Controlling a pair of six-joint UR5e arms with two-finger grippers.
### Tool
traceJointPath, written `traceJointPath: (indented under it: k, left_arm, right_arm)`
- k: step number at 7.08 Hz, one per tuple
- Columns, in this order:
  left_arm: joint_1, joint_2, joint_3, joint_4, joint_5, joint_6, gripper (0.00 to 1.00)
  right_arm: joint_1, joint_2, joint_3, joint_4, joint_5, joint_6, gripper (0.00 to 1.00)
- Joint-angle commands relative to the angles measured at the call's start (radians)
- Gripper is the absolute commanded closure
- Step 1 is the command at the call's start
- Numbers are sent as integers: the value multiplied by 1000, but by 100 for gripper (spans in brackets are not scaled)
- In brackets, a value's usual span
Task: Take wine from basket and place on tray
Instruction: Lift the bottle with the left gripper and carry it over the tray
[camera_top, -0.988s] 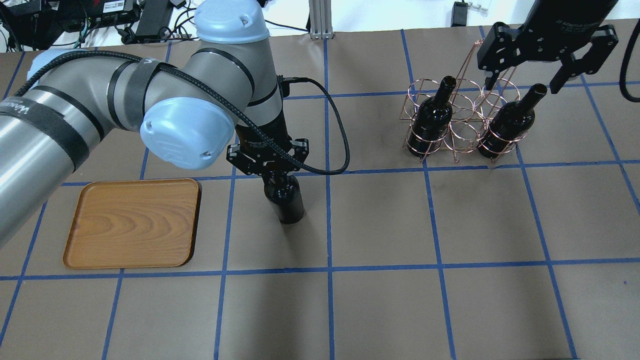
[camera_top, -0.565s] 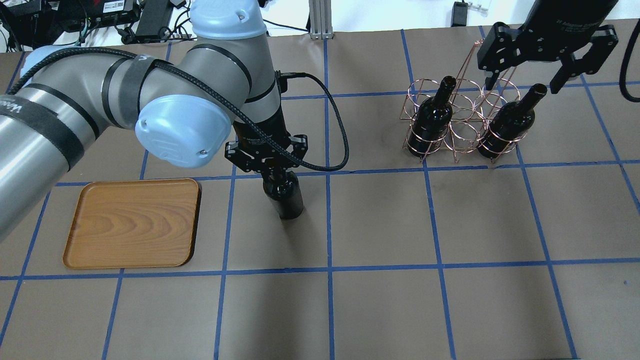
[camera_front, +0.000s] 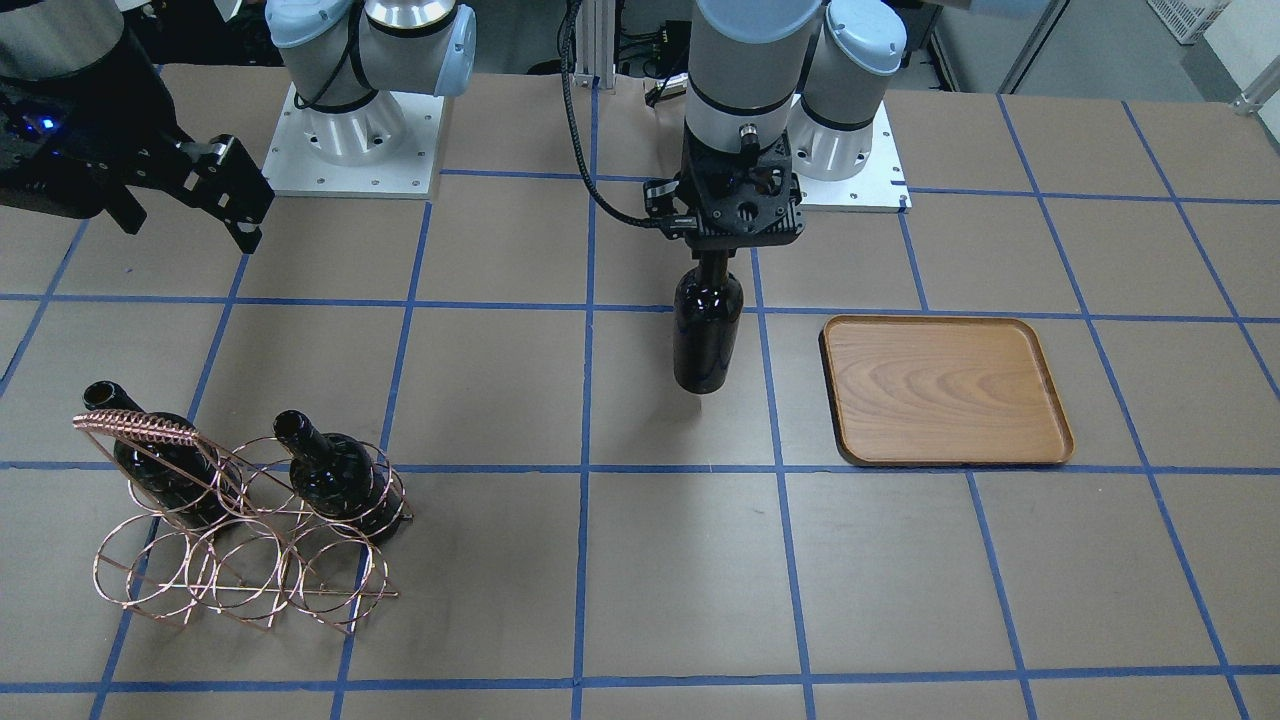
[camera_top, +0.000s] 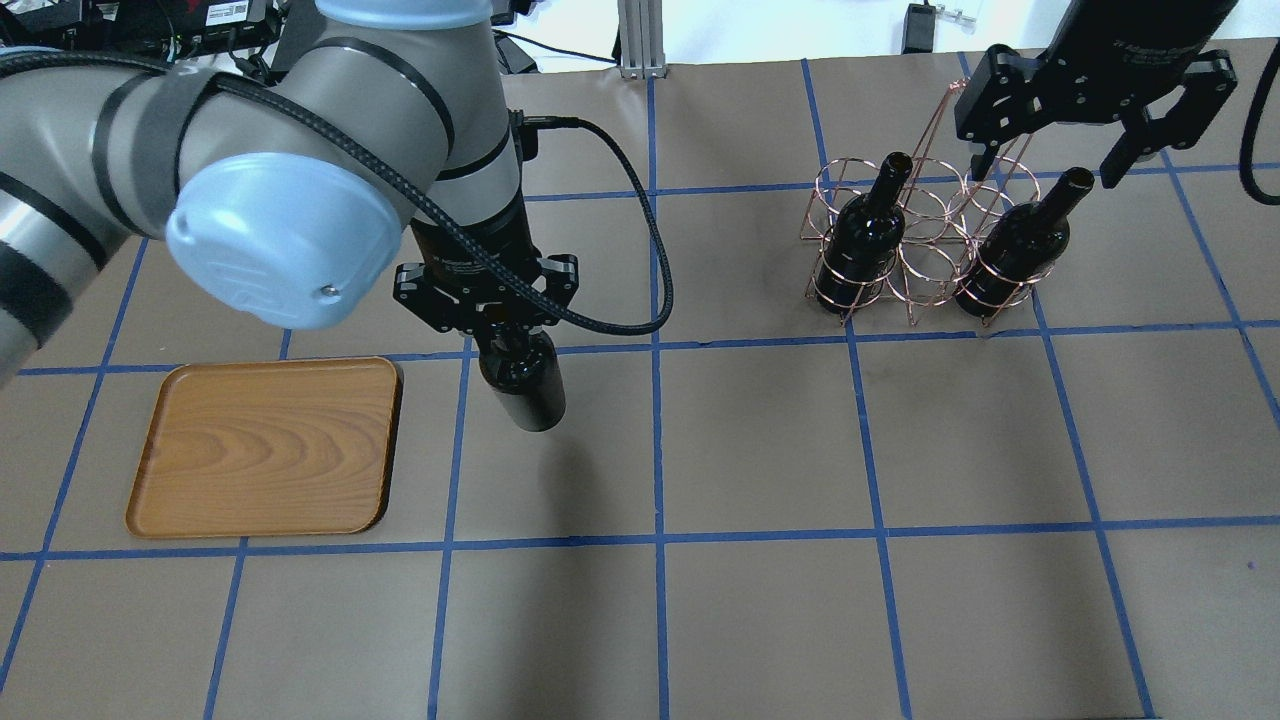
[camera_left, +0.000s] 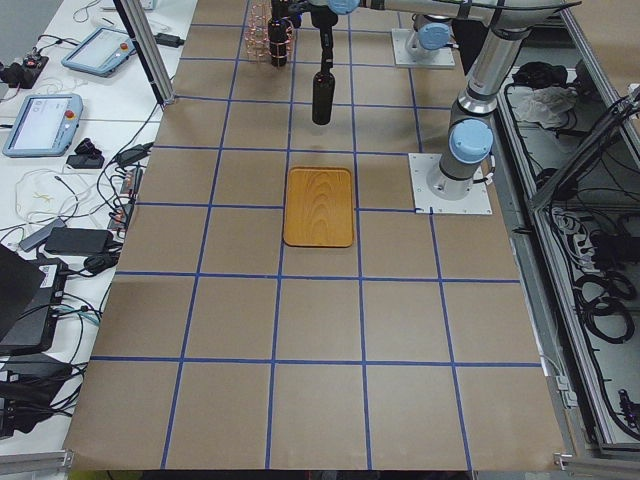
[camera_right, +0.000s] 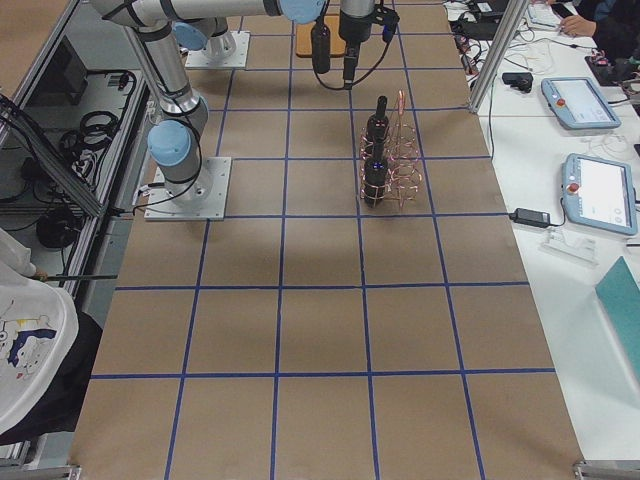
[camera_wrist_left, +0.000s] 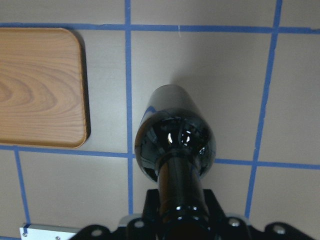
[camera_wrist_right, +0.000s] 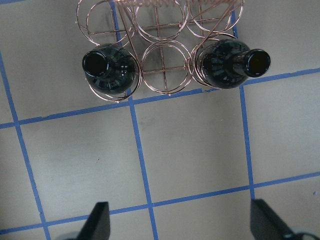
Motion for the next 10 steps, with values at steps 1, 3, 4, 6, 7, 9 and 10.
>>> traceJointPath:
  k: [1,3,4,6,7,9,10]
  left_arm:
    - [156,75,-14,-112,25,231,83]
    - [339,116,-25,-167,25,524,85]
    - [466,135,-43,-167,25,688,85]
    - [672,139,-104,-109,22,847,92]
    - [735,138,-142,-18,21,934,91]
    - [768,132,-239,144,-10,941,91]
    - [768,133,-253,196,-27,941,90]
  right_arm:
    - [0,0,-2,-3,2,0,0]
    - [0,0,-2,-3,1,0,0]
    - [0,0,-2,-3,1,0,0]
    - [0,0,-2,-2,1,0,0]
    - [0,0,-2,-2,1,0,0]
    - [0,0,-2,-3,-3,0,0]
    - [0,0,-2,-3,-4,0,0]
